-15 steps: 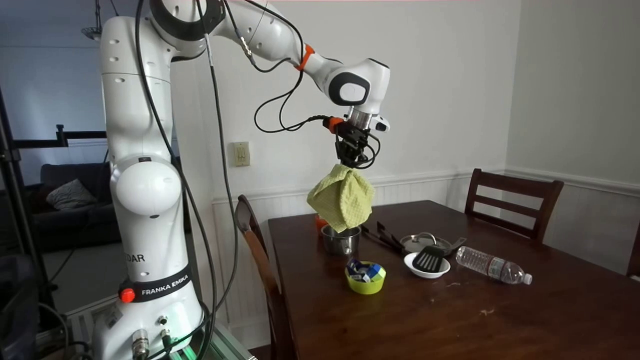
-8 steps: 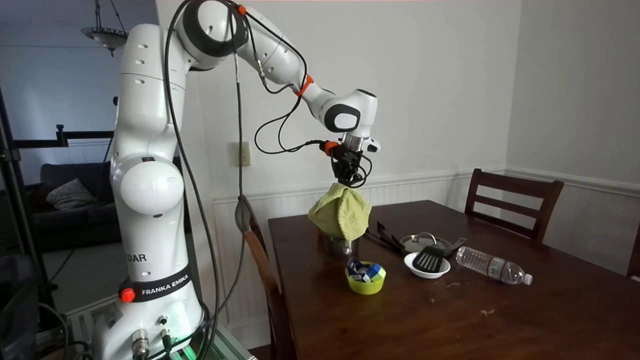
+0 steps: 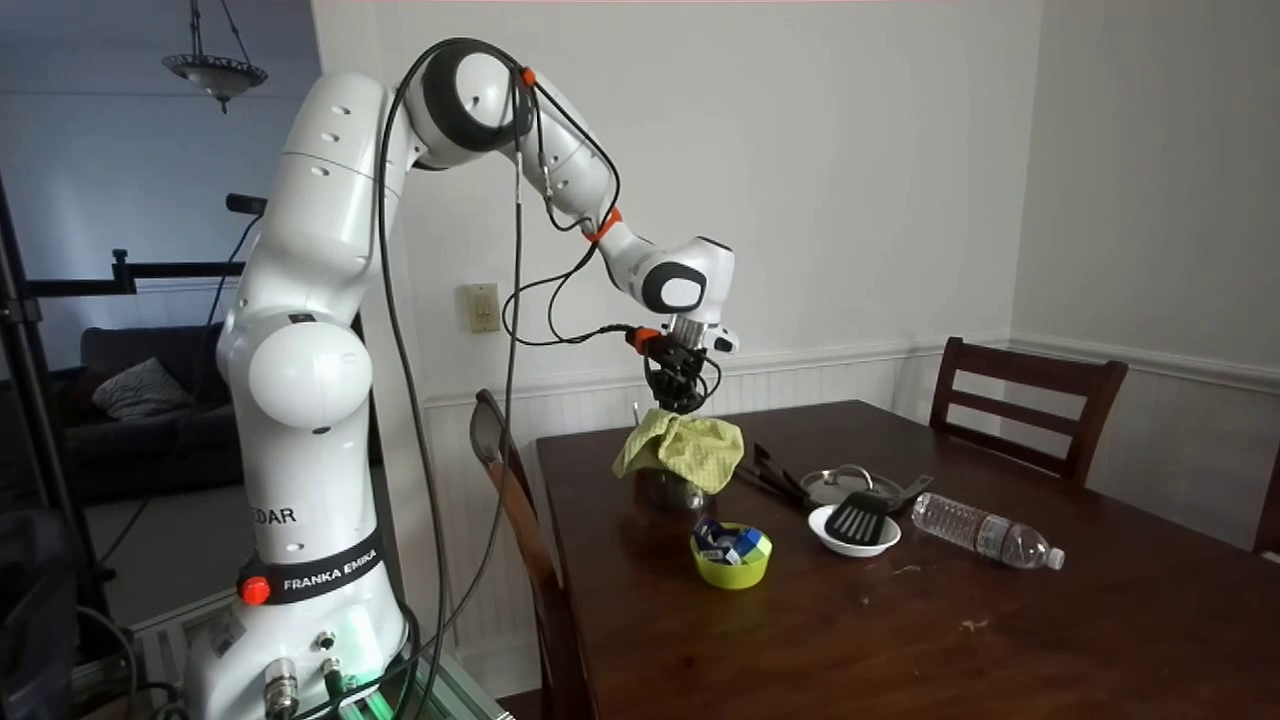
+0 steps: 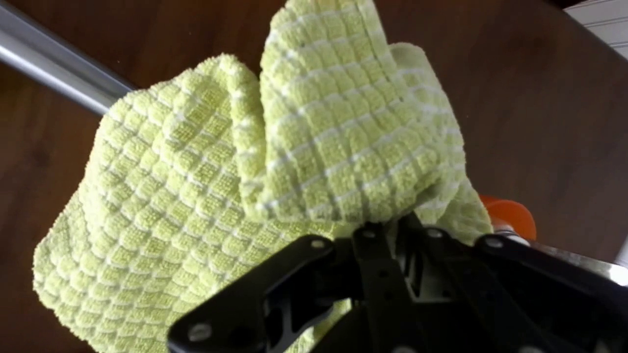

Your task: Put the towel inside the silver pot

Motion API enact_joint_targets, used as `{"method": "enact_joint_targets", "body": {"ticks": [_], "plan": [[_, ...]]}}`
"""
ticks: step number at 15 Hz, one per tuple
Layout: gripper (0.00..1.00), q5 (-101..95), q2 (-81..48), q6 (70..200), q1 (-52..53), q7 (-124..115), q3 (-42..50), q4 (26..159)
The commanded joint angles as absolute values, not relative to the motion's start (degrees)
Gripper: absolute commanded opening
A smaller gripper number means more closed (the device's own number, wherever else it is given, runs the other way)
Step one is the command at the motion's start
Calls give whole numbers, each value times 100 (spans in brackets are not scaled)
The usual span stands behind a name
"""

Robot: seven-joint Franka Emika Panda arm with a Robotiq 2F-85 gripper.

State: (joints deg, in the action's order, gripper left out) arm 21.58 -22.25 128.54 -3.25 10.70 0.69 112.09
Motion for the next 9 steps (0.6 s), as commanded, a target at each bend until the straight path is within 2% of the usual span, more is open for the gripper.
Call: {"method": "enact_joint_targets", "body": {"ticks": [1, 9], "plan": [[3, 1724, -2579, 13121, -292, 477, 125, 11050], [3, 1276, -3426, 13287, -200, 297, 16, 10556]]}}
